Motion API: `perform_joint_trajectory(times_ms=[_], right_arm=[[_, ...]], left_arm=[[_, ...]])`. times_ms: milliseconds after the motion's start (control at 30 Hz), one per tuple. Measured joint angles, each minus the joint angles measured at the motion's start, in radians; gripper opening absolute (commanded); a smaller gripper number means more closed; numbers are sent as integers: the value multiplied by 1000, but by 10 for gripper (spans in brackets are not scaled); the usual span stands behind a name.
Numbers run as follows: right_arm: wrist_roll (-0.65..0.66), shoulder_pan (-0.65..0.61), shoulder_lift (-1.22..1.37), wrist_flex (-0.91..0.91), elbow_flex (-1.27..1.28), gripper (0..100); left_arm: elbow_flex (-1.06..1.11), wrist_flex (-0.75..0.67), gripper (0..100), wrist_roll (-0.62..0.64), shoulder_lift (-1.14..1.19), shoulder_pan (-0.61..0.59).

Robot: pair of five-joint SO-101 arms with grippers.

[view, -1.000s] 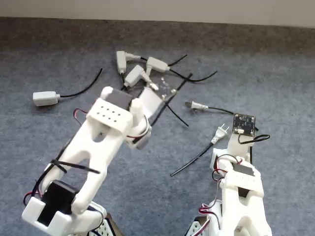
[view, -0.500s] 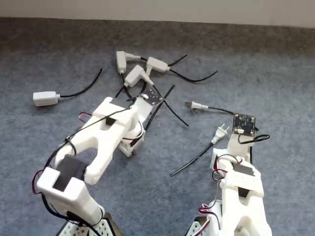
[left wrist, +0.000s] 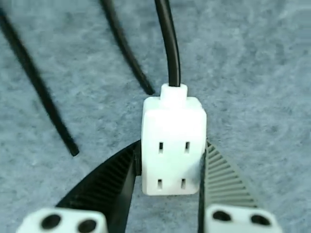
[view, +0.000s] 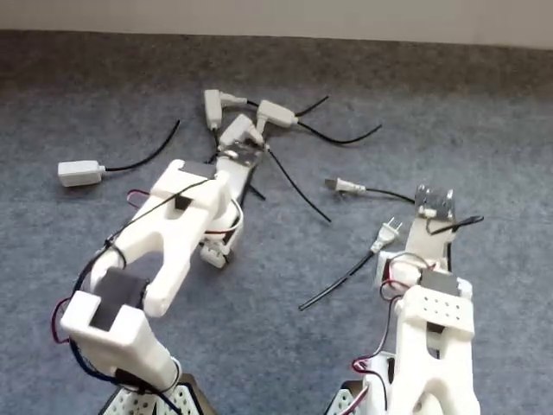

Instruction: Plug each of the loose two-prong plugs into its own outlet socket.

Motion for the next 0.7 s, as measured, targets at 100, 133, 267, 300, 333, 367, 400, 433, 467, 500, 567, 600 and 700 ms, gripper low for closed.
perform_joint_trajectory(times_ms=[100, 133, 267, 300, 333, 367, 400, 433, 467, 500, 567, 600, 700], right_arm=[[6, 0, -40, 147, -183, 137], [25, -2, -46, 187, -244, 138], [140, -77, -20, 296, -463, 138], [172, -109, 9, 316, -494, 138], [203, -138, 48, 325, -519, 138], [235, -166, 95, 330, -537, 138], [272, -186, 149, 331, -554, 138], [315, -206, 207, 331, -569, 138], [358, -219, 269, 331, -589, 138], [400, -232, 333, 330, -612, 138], [482, -245, 462, 328, -669, 139], [517, -247, 520, 328, -704, 139], [624, -247, 664, 328, -798, 139]], left_arm=[[112, -83, 169, 2, -94, 8], [152, -117, 178, 2, -118, 20], [269, -215, 280, -2, -192, 63], [278, -222, 297, -2, -203, 63], [284, -227, 298, 0, -210, 57], [285, -230, 295, 2, -213, 57], [285, -233, 293, 5, -215, 57], [285, -236, 293, 5, -219, 54], [285, -238, 293, 9, -222, 46], [285, -238, 293, 15, -222, 35], [287, -247, 293, 49, -222, 20], [287, -259, 293, 77, -222, 12], [287, -304, 295, 169, -222, -29]])
